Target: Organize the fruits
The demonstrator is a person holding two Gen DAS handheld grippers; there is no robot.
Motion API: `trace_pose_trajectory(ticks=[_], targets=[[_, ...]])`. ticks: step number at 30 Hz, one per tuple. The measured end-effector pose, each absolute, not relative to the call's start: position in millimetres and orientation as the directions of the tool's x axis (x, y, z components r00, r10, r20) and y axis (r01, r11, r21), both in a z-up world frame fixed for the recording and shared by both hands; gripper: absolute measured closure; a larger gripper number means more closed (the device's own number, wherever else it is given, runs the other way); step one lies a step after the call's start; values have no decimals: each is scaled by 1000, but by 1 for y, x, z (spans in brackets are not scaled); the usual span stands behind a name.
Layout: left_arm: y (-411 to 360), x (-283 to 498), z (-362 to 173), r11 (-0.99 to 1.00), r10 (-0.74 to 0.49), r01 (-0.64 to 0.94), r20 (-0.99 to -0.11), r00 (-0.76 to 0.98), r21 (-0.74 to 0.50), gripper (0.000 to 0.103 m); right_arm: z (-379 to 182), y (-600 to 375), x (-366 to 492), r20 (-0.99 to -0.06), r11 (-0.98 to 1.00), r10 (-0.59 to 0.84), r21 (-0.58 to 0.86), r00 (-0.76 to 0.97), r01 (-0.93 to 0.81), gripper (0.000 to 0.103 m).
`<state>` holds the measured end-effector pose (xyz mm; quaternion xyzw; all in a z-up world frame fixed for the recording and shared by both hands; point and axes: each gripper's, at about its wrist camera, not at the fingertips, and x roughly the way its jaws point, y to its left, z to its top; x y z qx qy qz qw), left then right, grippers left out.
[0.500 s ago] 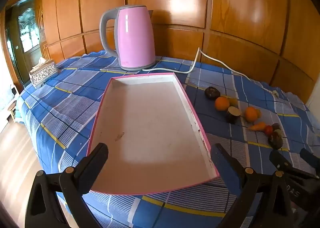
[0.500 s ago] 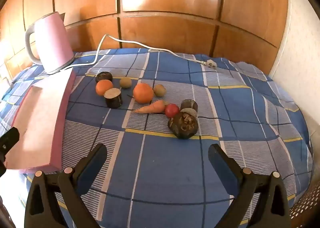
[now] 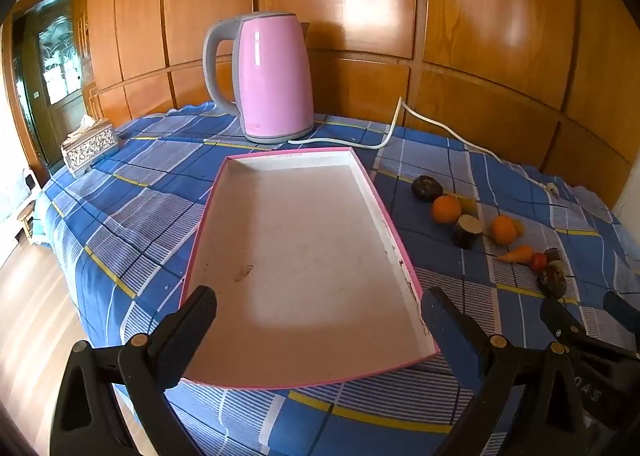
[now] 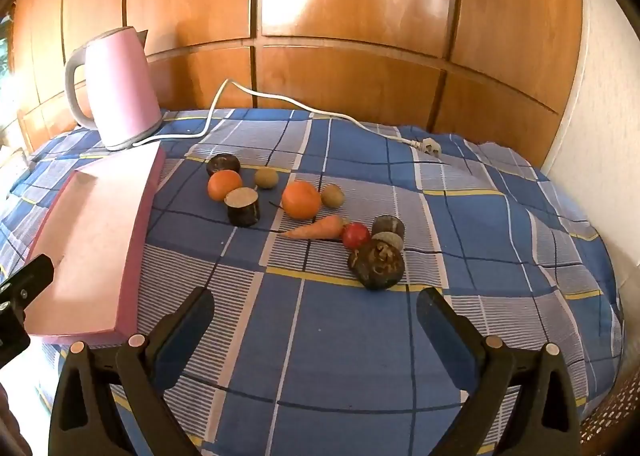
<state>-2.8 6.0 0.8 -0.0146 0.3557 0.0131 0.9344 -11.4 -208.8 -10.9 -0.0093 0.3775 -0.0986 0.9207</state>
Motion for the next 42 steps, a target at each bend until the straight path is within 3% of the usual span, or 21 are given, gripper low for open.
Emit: trace_pose_trajectory(ticks=[42], targets=[[3,-4,1,999,4,-37,-675,738,-35,0,-4,-198,-18,-666,986,-167,-100,727,136,0]])
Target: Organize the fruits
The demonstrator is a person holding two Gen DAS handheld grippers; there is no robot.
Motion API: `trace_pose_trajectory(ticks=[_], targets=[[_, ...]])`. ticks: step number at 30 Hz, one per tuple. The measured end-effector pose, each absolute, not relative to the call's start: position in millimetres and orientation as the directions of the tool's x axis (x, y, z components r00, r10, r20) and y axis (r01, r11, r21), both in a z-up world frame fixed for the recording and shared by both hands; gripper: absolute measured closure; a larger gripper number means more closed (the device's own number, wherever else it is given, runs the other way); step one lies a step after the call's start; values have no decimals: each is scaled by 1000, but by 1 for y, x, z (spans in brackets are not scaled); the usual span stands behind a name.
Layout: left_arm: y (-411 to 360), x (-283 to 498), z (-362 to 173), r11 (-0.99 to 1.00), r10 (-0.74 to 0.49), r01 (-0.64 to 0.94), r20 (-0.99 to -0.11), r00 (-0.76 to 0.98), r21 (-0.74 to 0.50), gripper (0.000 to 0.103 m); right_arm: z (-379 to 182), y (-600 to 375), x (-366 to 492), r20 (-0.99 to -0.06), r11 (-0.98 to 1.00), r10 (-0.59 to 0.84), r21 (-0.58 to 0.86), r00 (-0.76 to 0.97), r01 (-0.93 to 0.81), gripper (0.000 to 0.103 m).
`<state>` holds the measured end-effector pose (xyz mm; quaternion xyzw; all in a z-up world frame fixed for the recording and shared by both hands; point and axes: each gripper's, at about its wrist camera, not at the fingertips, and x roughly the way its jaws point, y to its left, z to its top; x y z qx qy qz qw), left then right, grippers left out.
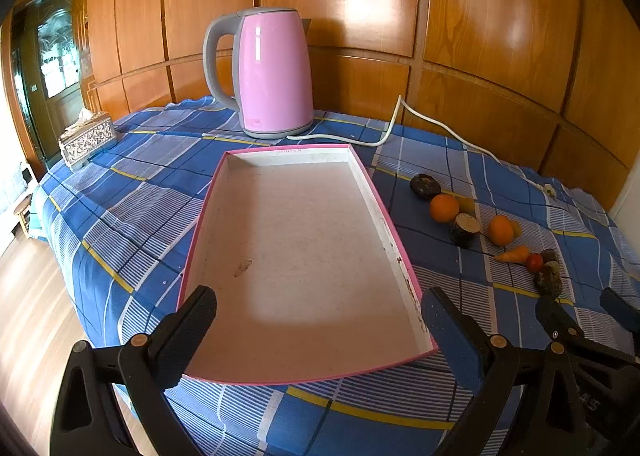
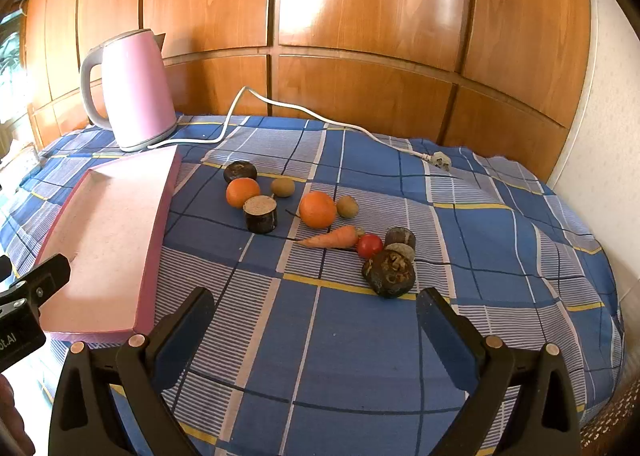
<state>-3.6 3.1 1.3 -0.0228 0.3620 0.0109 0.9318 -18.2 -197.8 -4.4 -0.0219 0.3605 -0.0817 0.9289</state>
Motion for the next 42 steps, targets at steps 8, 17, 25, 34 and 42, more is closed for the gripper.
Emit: trace_pose_trajectory(ticks=[8,17,25,34,42], targets=[[2,-4,1,999,4,-35,-675,738,-33,0,-4,-198,-18,-666,986,-166,-98,728,135,0],[0,-4,2,999,3,-29,-678,735,-28,0,-3,-201,-17,-665,986,-164,-92,729,138,0],[-3,-3,1,1000,-3,-17,-685,729,-22,0,-5,-205,-18,-667,986,-160,-81,728,143,0],[-13,-2,-3,988,-156,120,-703,694,-102,0,-8,-228,-16,-680,982,-156,-29,717,186,0],[-38,9,-10,972,-191,226,-753,630,-58,1,-14,-287,-15,-696,942,-254,-19,672,336,1]])
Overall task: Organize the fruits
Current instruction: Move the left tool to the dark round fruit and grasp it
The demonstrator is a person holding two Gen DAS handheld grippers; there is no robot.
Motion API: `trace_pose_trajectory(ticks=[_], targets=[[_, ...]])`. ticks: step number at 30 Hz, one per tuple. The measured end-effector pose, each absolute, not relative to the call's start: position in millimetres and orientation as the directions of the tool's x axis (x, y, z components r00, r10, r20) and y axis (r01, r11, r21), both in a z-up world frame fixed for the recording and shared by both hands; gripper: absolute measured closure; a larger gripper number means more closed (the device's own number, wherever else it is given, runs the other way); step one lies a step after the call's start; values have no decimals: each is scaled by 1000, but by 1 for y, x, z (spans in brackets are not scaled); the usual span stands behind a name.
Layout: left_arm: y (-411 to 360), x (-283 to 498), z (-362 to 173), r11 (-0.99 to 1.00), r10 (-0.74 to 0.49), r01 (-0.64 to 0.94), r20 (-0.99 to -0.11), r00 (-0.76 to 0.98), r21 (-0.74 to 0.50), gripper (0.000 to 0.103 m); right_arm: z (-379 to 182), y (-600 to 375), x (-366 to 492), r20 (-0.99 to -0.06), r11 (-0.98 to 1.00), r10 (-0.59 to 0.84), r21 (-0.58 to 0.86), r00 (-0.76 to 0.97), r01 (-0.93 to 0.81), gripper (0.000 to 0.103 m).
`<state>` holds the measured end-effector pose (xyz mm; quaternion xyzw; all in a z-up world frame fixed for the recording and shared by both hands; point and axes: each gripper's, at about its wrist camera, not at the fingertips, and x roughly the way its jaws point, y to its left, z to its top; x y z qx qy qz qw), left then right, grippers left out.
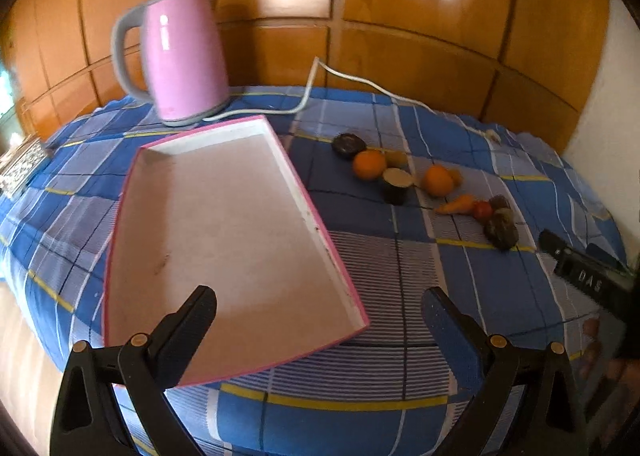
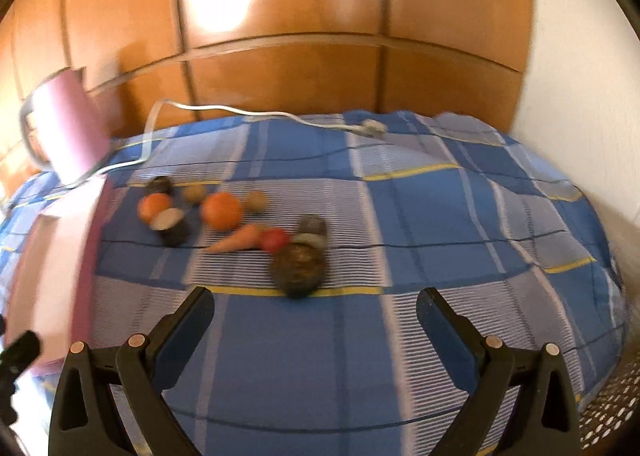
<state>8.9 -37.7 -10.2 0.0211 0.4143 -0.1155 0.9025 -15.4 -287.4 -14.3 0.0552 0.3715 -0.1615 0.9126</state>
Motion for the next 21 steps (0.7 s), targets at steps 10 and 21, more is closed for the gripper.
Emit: trace_pose_trajectory(ticks=[10,21], targets=[[-56,43,2,934,-313,334,-732,605,-124,0,-39,-354,-18,-728,871,-365,-47,581,489,0],[-74,113,4,950,-232,308,-779,582,-53,13,-62,-363,-11,-733,865,-399,-101,551,491,1]])
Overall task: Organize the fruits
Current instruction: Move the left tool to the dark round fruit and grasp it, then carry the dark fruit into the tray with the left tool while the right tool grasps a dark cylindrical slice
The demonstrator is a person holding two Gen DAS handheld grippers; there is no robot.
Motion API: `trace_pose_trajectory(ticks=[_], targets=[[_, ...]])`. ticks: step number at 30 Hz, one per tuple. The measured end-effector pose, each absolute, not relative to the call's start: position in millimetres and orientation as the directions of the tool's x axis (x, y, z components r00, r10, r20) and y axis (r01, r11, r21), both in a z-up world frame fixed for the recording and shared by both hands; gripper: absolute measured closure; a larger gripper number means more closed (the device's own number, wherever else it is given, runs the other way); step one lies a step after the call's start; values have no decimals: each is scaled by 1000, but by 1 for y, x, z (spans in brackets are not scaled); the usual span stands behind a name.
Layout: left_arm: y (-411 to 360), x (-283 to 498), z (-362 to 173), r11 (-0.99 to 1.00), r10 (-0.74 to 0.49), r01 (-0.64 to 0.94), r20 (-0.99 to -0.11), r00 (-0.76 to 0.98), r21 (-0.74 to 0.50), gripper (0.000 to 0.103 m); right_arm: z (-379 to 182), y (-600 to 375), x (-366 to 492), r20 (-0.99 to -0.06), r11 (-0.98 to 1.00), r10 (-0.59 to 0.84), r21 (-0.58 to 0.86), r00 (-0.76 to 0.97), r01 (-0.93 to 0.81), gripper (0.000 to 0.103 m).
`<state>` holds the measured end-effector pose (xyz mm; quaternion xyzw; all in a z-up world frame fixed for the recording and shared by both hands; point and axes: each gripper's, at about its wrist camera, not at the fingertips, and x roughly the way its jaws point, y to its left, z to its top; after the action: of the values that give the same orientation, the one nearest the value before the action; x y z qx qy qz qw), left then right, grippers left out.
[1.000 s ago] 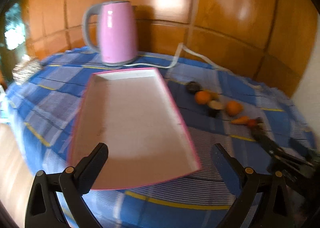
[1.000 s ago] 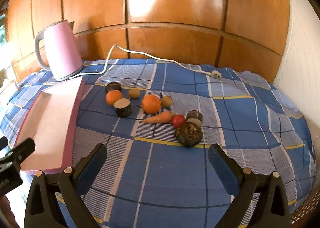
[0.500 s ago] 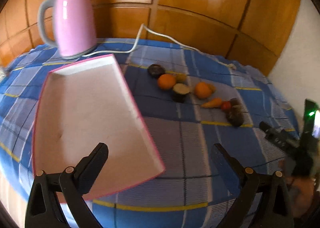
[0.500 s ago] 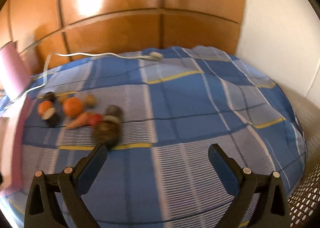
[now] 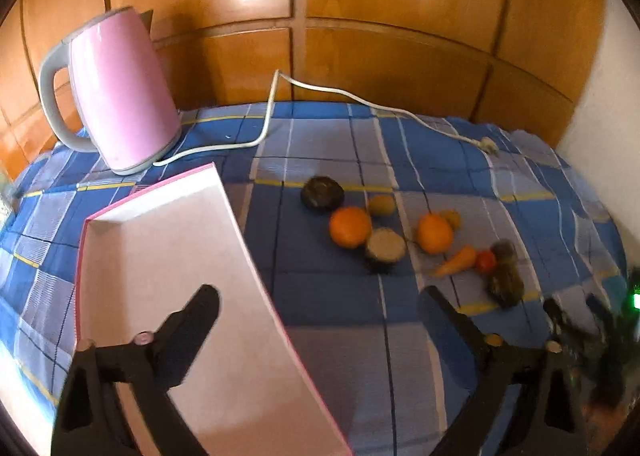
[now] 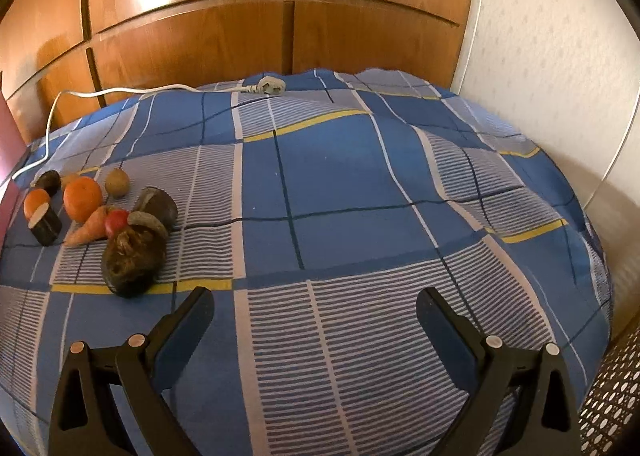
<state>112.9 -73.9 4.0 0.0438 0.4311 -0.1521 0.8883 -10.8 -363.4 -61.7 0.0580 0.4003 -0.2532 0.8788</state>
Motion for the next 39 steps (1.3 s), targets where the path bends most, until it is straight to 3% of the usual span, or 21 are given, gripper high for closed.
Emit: trace_pose_trajectory(ticks=[4,7,16,24,26,27,39], targets=[[-81,148,-2,951,-240,296,-809,537,-86,38,-61,-360,-11,-717,870,-408,-119,565,478,0],[-91,174,-11,954,-224,289,-827,515,-79,44,-60,-357,-11,-713,878,-400,-117,576,464,0],[-116,228,-33,960,-195,270,-858,475,-69,41,-54,-329,-10,-695,939,-302,-97,653,331,0],[-124,260,-59,966,-198,233,-897,396,-111,44,-54,-307,-5,-702,966,-231,-86,674,242,1],[-123,262,-62,968,-201,223,-893,404,-117,47,-55,-308,-3,-707,967,-230,-88,669,239,1],[-125,262,-61,966,-207,232,-890,407,-118,55,-55,-308,-3,-709,967,-229,-85,667,241,1],[-117,229,-40,947,-279,277,-844,457,-164,56,-61,-348,-7,-775,933,-188,51,603,357,1]])
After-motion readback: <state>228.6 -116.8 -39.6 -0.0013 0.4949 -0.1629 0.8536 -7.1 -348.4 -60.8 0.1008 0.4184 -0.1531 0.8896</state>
